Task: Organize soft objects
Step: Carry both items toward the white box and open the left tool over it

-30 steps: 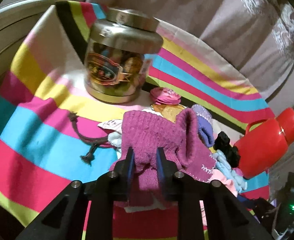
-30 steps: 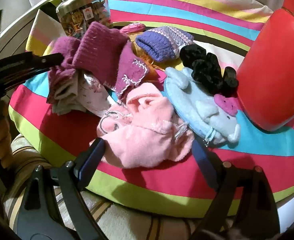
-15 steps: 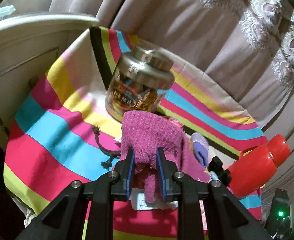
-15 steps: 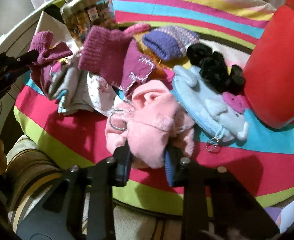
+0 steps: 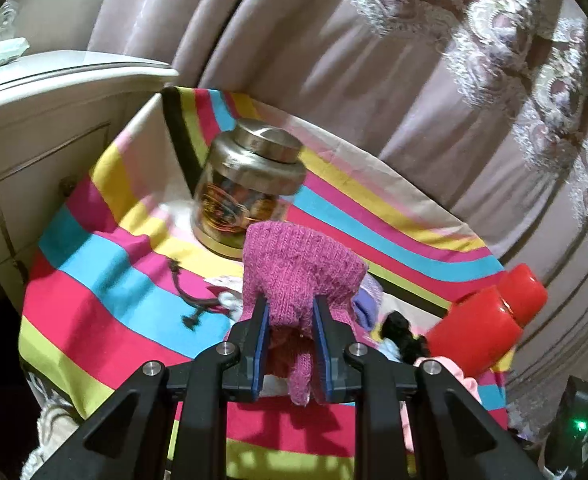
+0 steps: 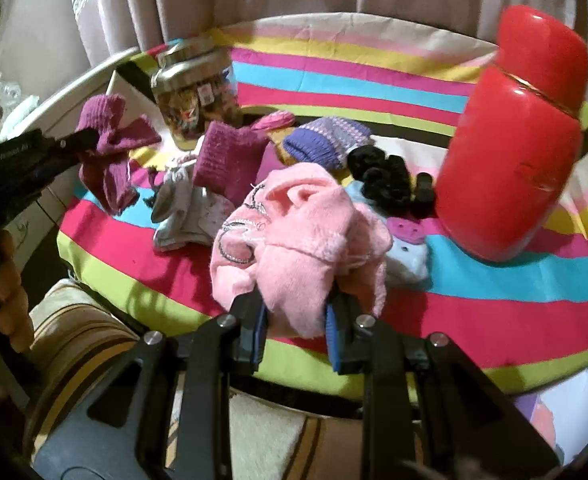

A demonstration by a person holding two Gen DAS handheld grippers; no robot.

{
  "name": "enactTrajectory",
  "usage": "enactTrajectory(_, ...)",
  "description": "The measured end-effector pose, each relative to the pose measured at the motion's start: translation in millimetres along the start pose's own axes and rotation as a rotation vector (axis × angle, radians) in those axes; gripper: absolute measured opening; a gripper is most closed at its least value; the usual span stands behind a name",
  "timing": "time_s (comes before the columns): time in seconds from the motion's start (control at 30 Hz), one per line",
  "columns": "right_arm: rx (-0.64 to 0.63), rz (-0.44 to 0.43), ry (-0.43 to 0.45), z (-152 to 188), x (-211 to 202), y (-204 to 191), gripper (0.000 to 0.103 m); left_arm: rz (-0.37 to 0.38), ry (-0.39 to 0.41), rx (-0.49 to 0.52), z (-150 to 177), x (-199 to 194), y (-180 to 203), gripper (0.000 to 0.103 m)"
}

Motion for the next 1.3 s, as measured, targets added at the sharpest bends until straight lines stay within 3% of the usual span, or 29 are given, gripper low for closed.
enactTrajectory(0.7, 0.231, 0.053, 0.086, 11.4, -82.4, 94.1, 0.028, 0.274, -0.1, 0.169, 42.0, -27.0, 157.8, 0.022)
enactTrajectory(1.03, 0.366, 0.144, 0.13, 23.8, -129.0, 177.0, 0.028, 0.45, -0.173, 0.242, 72.8, -37.2, 246.6, 0.022)
enactTrajectory(1.3, 0.479, 0.27, 0.197, 30.8, -174.1, 256.2, 0.028, 0.574, -0.23, 0.315, 93.4, -39.3, 326.2, 0.022)
Point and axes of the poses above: each gripper's, at about its wrist camera, not at the fingertips, and x roughly the way its jaws point, y to its right, z to its underside, the point moved 10 cm from there along x, roughly the way its jaws point, and after that the axes turned 15 degrees about x, right-handed, at the moved point
